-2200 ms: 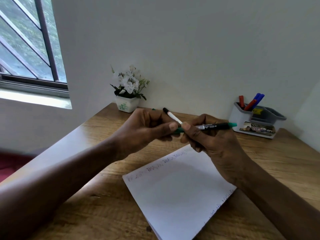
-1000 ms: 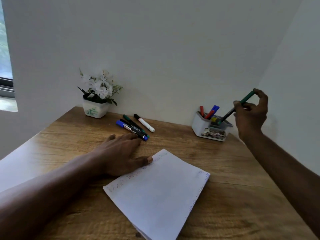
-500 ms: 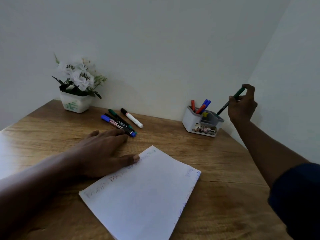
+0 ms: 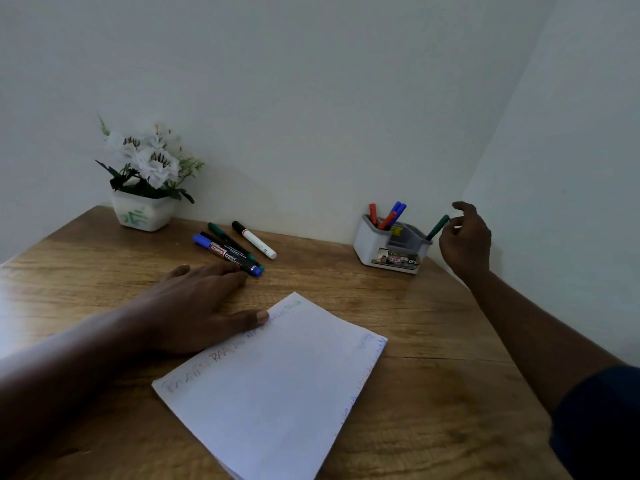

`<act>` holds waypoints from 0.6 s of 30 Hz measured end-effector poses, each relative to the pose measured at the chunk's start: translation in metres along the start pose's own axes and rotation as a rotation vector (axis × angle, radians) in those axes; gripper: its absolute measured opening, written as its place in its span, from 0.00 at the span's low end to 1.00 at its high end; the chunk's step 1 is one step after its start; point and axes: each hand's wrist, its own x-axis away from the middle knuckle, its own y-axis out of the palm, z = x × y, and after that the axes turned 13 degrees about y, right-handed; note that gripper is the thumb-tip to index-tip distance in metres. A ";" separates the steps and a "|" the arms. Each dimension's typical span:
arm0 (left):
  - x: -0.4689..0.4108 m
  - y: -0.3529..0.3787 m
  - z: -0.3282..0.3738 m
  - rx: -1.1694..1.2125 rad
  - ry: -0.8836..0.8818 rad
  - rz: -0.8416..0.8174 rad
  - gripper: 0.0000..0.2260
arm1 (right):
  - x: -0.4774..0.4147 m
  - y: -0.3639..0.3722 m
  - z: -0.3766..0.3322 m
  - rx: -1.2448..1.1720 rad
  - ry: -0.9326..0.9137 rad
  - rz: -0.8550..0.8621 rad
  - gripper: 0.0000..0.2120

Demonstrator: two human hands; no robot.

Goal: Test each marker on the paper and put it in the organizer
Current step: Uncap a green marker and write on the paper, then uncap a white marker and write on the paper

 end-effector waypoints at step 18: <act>0.001 0.003 0.002 -0.011 -0.009 -0.004 0.41 | 0.138 0.070 -0.175 -0.074 -0.314 -0.708 0.07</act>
